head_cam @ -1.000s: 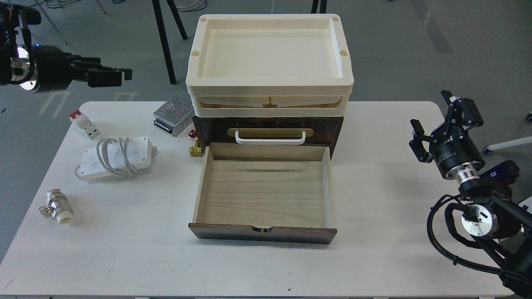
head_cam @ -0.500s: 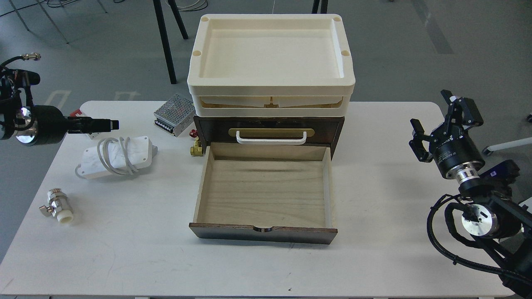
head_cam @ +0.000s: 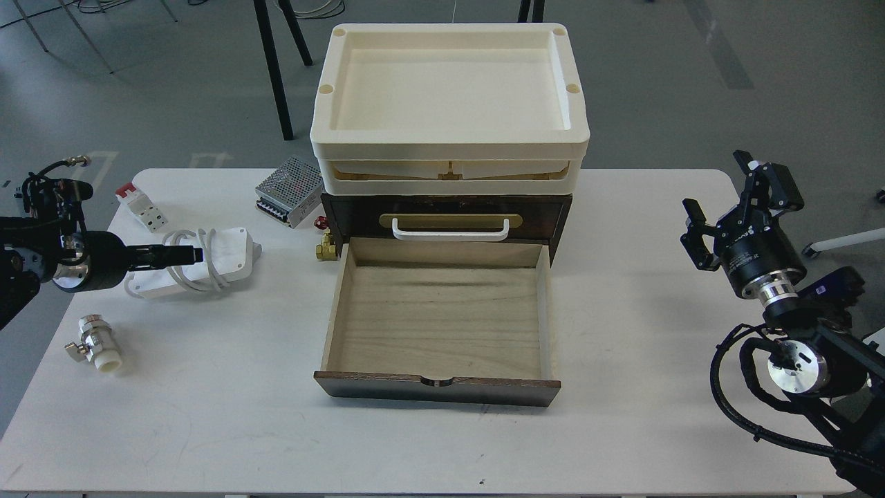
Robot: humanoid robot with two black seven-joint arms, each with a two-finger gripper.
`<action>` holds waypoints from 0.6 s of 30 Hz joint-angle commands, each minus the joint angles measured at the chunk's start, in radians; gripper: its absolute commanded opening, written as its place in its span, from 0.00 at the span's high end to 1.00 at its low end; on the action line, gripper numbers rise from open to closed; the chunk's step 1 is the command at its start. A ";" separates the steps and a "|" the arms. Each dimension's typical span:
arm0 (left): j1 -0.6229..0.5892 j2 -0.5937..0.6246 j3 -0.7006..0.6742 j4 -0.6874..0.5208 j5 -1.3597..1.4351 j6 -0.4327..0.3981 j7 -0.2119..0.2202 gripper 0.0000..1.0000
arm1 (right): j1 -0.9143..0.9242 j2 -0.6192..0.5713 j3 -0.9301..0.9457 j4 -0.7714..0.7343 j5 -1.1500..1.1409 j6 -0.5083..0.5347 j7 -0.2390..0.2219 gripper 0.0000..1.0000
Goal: Put charging cable into cabinet
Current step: 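Lower the left gripper onto the coiled white charging cable and grasp it, then lift the white cable and brick up off the table with the left gripper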
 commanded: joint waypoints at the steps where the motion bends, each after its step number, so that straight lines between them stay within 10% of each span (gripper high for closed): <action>1: 0.000 -0.052 0.000 0.069 -0.001 0.007 0.000 0.00 | 0.001 0.000 0.000 0.000 0.000 0.000 0.000 0.01; 10: 0.002 -0.164 -0.001 0.204 -0.004 0.105 0.000 0.08 | -0.001 0.000 0.001 0.000 0.000 0.000 0.000 0.01; 18: 0.046 -0.205 0.018 0.262 0.007 0.161 0.000 0.52 | -0.001 0.000 0.000 0.000 0.000 0.000 0.000 0.01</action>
